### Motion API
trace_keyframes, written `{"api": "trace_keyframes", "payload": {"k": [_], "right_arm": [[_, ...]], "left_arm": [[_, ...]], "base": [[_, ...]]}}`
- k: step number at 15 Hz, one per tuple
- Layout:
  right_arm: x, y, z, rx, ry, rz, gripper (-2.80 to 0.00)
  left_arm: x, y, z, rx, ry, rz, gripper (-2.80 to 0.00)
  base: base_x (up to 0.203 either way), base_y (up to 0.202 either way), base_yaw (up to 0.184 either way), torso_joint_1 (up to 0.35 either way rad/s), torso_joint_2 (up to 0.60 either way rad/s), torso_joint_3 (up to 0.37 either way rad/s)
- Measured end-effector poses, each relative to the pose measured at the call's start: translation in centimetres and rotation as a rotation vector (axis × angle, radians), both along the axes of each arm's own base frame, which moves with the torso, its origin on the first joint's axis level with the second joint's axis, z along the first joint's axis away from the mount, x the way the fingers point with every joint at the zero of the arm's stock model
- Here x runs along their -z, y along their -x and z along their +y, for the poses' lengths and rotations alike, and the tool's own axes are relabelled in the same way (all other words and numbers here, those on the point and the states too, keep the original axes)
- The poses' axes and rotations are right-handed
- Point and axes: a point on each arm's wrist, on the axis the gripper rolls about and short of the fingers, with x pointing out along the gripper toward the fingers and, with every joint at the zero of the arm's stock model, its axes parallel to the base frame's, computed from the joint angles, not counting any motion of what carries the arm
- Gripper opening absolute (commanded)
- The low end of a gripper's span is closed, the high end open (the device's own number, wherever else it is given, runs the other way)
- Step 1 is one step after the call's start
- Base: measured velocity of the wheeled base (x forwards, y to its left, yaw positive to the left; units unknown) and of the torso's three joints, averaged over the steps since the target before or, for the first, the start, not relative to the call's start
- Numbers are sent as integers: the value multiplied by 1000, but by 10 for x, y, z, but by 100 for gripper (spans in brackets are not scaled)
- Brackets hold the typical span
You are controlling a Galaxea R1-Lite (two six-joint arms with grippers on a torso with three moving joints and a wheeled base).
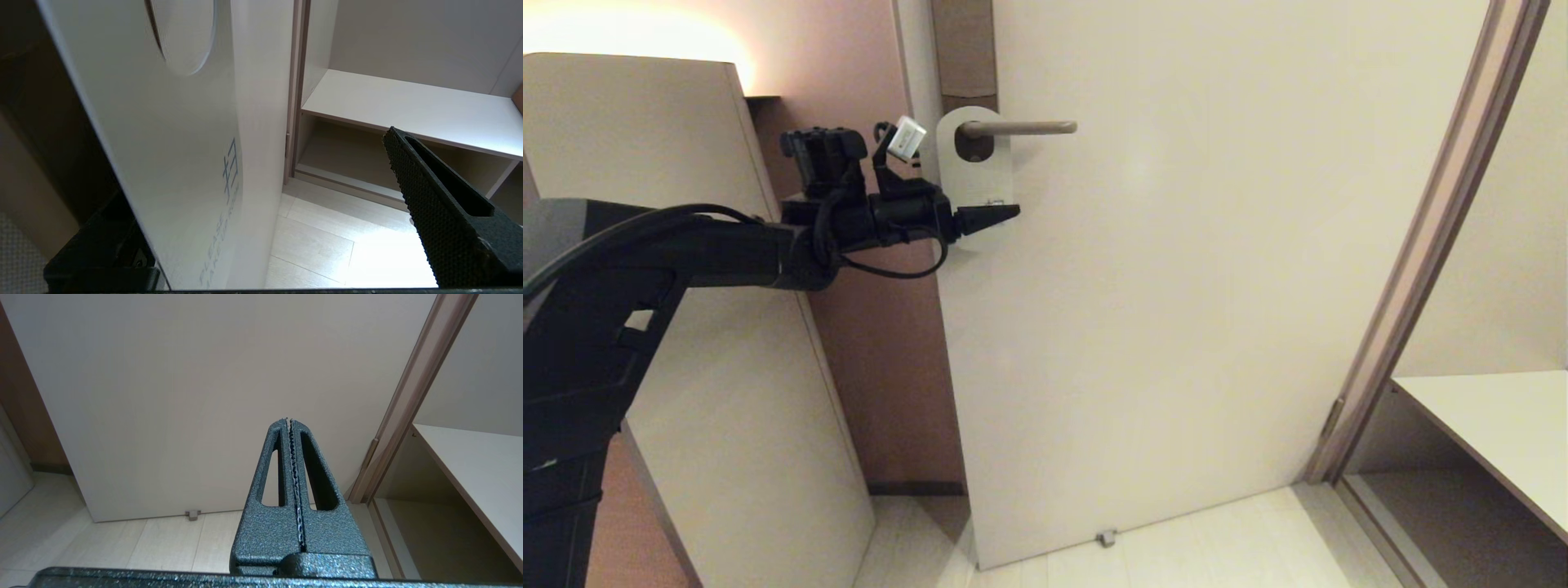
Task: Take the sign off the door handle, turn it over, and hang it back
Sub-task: Take down the sign
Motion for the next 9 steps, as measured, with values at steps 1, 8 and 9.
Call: {"api": "trace_keyframes", "payload": {"k": [1,8,9], "right_arm": [[0,0,0,0,0,0,-280],[0,0,0,0,0,0,-280],[0,0,0,0,0,0,-280]], "left_arm": [[1,-1,-1,0,-1,2,0],[1,-5,-2,-20,2,-12,0],[1,-6,-2,-21,3,-13,0]], "base": [[0,0,0,0,0,0],[0,0,0,0,0,0],[0,0,0,0,0,0]]}}
